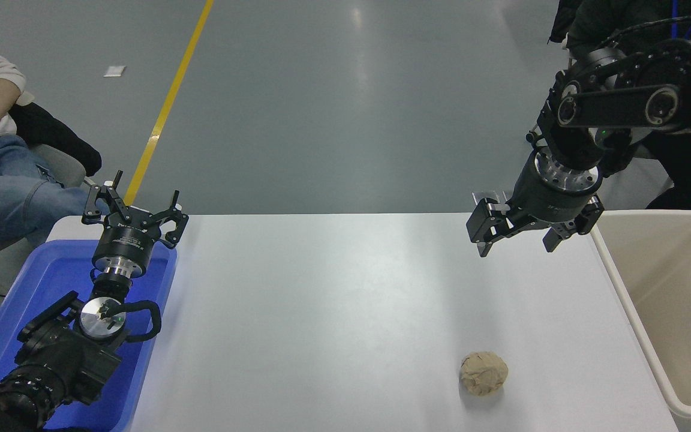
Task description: Pick up paper ball place in dustbin
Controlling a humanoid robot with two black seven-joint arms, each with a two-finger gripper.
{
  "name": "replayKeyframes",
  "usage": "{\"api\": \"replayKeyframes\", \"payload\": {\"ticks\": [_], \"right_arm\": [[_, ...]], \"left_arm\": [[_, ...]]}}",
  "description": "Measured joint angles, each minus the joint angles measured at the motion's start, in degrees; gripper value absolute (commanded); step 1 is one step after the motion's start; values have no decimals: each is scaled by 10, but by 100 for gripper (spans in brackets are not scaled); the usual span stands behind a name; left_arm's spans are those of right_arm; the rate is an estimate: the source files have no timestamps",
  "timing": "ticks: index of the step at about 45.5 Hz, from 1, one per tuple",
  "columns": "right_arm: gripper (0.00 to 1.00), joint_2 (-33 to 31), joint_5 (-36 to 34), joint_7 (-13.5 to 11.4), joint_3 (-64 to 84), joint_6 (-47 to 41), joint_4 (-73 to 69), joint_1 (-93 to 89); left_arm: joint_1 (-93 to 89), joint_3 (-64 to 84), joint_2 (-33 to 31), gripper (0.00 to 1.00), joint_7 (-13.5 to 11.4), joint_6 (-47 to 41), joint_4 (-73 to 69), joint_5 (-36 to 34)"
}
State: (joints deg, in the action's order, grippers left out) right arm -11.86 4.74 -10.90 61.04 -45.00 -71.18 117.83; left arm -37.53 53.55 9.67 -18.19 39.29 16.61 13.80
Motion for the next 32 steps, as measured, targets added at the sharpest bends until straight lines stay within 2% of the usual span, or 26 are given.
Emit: {"api": "replayKeyframes", "payload": {"ticks": [32], "right_arm": [[100, 3, 0, 0, -7, 0, 25, -10]], "left_arm": [[0, 0, -1, 99, -8, 0, 0, 1]]}}
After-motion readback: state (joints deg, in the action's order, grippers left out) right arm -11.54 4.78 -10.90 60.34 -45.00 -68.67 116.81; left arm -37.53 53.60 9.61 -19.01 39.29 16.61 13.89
